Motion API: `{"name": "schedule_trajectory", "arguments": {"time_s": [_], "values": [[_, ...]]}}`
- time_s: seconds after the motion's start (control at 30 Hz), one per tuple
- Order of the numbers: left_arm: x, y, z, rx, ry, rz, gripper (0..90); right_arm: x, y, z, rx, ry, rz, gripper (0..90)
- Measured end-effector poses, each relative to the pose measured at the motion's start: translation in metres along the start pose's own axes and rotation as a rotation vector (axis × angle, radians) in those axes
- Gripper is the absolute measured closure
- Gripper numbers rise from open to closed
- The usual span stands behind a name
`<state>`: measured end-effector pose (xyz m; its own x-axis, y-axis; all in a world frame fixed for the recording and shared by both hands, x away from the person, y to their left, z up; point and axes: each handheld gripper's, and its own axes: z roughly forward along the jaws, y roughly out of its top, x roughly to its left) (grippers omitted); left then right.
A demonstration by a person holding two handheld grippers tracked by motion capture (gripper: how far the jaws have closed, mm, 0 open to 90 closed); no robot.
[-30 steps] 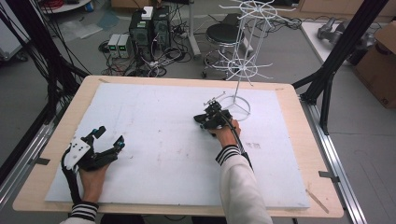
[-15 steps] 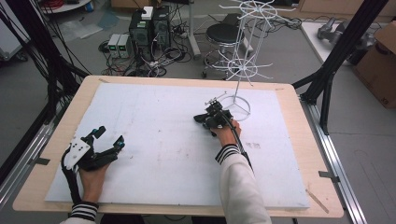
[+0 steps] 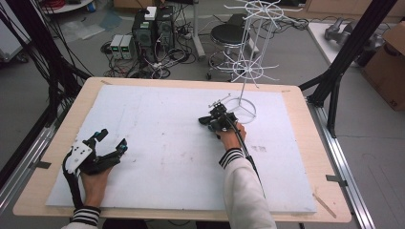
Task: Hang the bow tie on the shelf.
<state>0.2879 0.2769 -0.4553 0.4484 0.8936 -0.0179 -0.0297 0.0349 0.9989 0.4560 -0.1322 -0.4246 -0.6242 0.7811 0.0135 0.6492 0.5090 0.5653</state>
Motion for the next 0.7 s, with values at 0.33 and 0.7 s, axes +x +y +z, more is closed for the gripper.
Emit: {"name": "schedule_trajectory", "arguments": {"time_s": [0.33, 0.7], "values": [[0.000, 0.000, 0.000, 0.001, 0.001, 0.001, 18.8, 0.010, 0.004, -0.019, -0.118, 0.017, -0.027, 86.4], [0.000, 0.000, 0.000, 0.003, 0.000, 0.005, 18.8, 0.023, 0.008, -0.043, -0.237, 0.001, -0.072, 86.7]]}}
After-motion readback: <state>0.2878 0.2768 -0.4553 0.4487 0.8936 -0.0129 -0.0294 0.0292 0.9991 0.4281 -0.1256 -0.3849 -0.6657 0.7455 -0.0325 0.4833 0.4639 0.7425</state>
